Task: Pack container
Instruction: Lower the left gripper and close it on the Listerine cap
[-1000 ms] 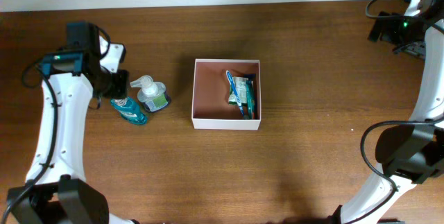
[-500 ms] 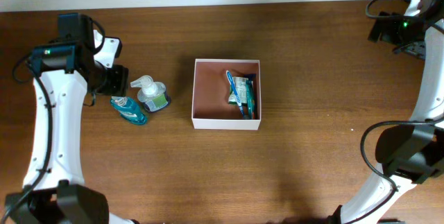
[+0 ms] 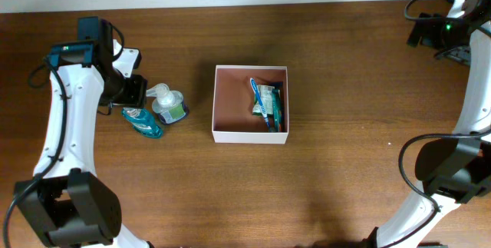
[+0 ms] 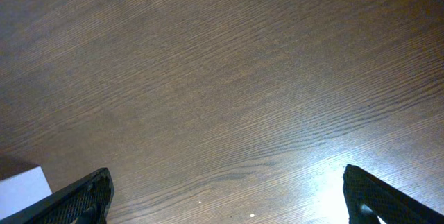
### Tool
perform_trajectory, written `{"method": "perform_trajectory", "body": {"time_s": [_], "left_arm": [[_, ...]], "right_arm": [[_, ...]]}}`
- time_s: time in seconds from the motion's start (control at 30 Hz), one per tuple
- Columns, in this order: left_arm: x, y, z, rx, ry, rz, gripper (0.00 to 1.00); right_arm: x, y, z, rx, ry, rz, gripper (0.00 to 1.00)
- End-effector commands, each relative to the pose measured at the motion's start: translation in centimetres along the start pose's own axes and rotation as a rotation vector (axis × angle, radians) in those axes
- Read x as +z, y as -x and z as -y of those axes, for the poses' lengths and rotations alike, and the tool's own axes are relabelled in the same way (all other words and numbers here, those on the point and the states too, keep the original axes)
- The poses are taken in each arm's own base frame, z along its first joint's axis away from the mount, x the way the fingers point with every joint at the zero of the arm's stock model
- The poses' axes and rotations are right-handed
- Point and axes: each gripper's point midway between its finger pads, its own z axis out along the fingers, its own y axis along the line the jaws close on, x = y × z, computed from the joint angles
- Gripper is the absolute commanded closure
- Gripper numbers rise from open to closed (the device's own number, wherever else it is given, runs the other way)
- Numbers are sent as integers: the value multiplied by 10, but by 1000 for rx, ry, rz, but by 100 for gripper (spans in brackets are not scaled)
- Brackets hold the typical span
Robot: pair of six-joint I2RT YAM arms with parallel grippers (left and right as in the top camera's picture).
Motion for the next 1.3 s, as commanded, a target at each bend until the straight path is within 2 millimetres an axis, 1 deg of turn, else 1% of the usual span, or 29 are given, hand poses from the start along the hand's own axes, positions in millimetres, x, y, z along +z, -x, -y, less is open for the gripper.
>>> {"method": "perform_trajectory", "body": {"time_s": [0.0,0.1,0.17,0.5,0.57,0.63,0.73,0.83,1.03,1.07,1.23,1.27], "left_arm": [[8,-2,-1,-2,-7,-32,38],[8,-5,0,-2,-10,-46,39],[8,-8,1,-2,-13,-60,42],[7,-12,1,-3,-16,-75,43],[7,-12,2,-3,-17,-75,43],[7,-12,2,-3,-16,-74,38],[7,-12,2,-3,-17,-75,38],[7,-12,1,-3,-16,-75,52],[7,-12,2,-2,-16,-74,53],[7,-12,2,-3,-17,-75,56],[7,-12,1,-2,-16,-75,62],[7,-12,1,-2,-16,-75,65]], "right_arm": [[-11,3,-2,7,11,25,1],[-11,3,-2,7,11,25,1],[-11,3,-2,7,11,25,1],[-11,3,-2,7,11,25,1],[-11,3,-2,7,11,25,1],[-11,3,-2,7,11,25,1],[-11,3,-2,7,11,25,1],[-11,3,-2,7,11,25,1],[-11,3,-2,7,11,25,1],[-11,2,-2,7,11,25,1],[-11,3,-2,7,11,25,2],[-11,3,-2,7,11,25,1]]}}
